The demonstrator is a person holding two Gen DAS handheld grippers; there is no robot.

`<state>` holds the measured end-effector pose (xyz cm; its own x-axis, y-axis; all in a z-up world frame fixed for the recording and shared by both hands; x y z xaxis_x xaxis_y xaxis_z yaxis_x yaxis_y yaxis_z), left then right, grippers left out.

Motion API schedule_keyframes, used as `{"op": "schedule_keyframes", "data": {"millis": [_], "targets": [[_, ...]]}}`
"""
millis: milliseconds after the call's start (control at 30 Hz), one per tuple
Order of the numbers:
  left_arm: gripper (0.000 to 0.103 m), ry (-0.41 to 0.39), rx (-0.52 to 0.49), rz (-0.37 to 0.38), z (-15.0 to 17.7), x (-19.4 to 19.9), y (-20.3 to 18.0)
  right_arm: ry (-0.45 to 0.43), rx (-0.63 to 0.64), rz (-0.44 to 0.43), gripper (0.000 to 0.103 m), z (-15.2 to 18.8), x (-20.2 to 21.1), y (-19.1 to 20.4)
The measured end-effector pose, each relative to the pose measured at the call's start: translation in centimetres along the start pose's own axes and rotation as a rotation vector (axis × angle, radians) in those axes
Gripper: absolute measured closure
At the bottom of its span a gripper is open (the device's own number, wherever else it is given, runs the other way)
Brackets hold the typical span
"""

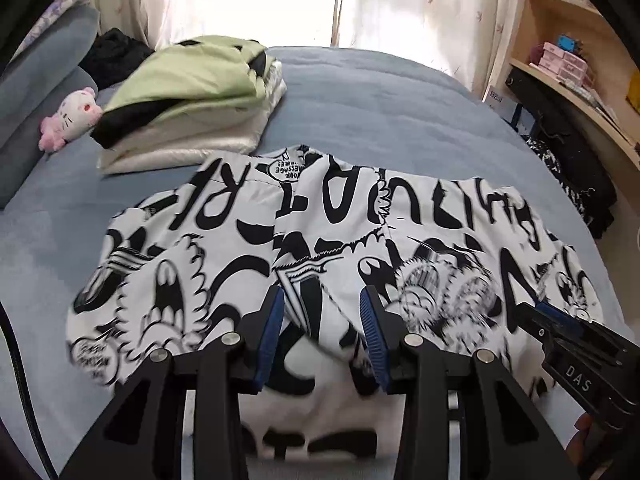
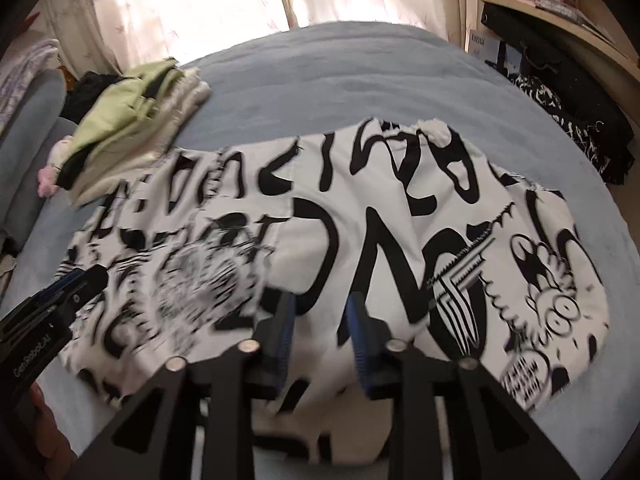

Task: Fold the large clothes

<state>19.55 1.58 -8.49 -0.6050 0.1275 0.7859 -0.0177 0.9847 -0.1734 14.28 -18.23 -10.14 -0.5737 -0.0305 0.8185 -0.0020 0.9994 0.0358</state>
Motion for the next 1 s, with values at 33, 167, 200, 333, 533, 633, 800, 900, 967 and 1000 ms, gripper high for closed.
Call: {"op": "schedule_keyframes", "data": {"millis": [33, 167, 200, 333, 533, 633, 800, 900, 967, 1000], "targets": [[0.065, -0.006, 0.002, 0.006, 0.2, 0.9, 0.1, -0.014, -0.002, -0.005, 0.071, 0.2, 1.0, 0.2], [0.065, -0.02, 0.012, 0.019, 1.3, 3.6, 0.8, -0.043, -0.002, -0.029, 0.071, 1.0, 3.7, 1.1], [0.065, -0.021, 0.016, 0.022, 1.6, 4.1, 1.0, -0.052, 0.001, -0.034, 0.071, 1.1, 4.3, 1.3], [0.064, -0.023, 0.039, 0.033, 2.9, 6.2, 2.3, -0.089, 0.022, -0.048, 0.071, 1.8, 6.4, 2.5], [0.061, 0.0, 0.094, 0.063, 5.0, 7.3, 4.6, -0.136, 0.063, -0.066, 0.071, 2.4, 8.5, 4.4], [0.061, 0.021, 0.139, 0.093, 5.9, 6.9, 6.0, -0.167, 0.088, -0.062, 0.071, 2.7, 9.2, 5.4], [0.06, 0.07, 0.267, 0.184, 7.3, 5.5, 8.6, -0.206, 0.104, -0.056, 0.071, 2.8, 9.4, 6.5], [0.06, 0.115, 0.354, 0.243, 8.4, 4.1, 10.2, -0.207, 0.099, -0.064, 0.071, 2.7, 9.0, 6.9], [0.06, 0.136, 0.397, 0.262, 9.0, 3.1, 10.9, -0.201, 0.097, -0.06, 0.071, 2.7, 8.5, 7.1], [0.06, 0.147, 0.414, 0.261, 9.4, 2.5, 11.2, -0.198, 0.097, -0.059, 0.071, 2.8, 8.4, 7.3]]}}
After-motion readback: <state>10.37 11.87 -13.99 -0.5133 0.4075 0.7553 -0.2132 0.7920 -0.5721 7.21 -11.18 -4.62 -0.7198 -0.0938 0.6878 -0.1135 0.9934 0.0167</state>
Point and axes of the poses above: each gripper's, at about its wrist camera, not at the fingertips, and x roughly against the way its jaws point, y to its left, z to its underside, the point moved 3 cm from there along -x, roughly the way its jaws point, and after that the axes turned 8 degrees about x, right-handed, at the moved point
